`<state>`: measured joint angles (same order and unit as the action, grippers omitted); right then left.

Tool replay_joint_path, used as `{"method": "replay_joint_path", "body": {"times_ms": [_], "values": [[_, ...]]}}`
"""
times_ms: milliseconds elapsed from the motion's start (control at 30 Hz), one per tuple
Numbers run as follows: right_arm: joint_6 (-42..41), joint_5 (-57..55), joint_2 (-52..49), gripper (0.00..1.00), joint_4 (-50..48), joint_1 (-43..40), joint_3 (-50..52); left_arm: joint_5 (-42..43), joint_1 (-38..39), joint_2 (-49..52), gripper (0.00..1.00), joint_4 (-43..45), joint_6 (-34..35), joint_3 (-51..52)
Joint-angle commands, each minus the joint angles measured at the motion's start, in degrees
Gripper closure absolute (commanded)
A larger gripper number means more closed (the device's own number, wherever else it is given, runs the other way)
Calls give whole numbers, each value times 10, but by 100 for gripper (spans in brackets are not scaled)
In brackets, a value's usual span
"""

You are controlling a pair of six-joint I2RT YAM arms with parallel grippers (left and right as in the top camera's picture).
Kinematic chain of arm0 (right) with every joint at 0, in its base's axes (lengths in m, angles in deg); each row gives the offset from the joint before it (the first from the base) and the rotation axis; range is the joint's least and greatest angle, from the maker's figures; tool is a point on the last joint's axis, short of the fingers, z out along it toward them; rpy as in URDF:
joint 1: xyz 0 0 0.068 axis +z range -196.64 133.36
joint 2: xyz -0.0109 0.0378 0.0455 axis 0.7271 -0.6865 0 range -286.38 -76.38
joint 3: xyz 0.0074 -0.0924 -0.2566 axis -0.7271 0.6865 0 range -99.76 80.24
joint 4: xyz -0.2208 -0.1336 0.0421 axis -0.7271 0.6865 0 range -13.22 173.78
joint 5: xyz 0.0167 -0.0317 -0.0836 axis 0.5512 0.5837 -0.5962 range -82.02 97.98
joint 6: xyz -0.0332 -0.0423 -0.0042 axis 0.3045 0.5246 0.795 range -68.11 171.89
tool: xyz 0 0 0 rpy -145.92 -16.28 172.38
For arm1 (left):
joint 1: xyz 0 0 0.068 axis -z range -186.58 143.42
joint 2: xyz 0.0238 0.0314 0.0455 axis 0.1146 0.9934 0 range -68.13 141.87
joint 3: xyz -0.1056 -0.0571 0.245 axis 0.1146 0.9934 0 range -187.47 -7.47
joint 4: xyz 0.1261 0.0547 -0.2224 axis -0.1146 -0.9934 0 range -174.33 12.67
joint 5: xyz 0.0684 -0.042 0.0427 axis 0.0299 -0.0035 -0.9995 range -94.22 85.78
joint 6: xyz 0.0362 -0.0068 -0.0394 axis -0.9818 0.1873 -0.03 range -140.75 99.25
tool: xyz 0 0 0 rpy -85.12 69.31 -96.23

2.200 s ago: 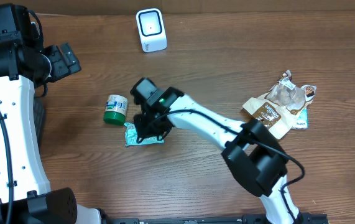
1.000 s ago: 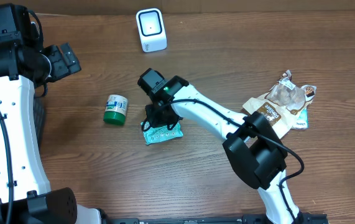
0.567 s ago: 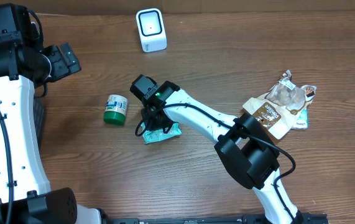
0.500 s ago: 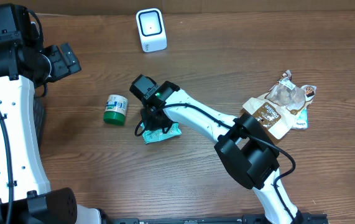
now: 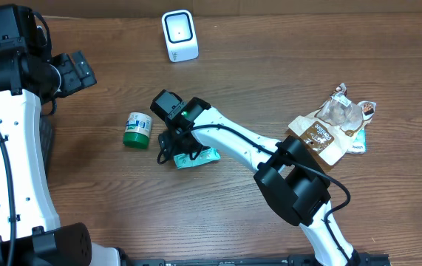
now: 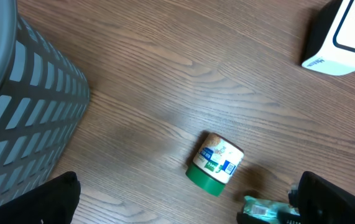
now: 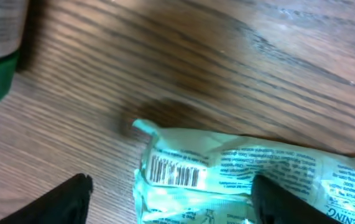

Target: Scan the item barcode

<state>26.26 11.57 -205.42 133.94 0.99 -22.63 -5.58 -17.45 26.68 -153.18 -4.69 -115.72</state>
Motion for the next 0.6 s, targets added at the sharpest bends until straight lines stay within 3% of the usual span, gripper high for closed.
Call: {"method": "replay_joint_path", "body": {"times_ms": [0,300,433,567], "values": [[6,-7,-7,16,18,-17,-20,-5,1,3,0,0,-7,3],[63,6,108,13,140,-97,-90,-5,1,3,0,0,-7,3],[108,93,113,14,202,-159,-85,-5,1,3,0,0,-7,3],[122,182,113,16,187,-202,-39,-5,1,3,1,0,-7,3]]}}
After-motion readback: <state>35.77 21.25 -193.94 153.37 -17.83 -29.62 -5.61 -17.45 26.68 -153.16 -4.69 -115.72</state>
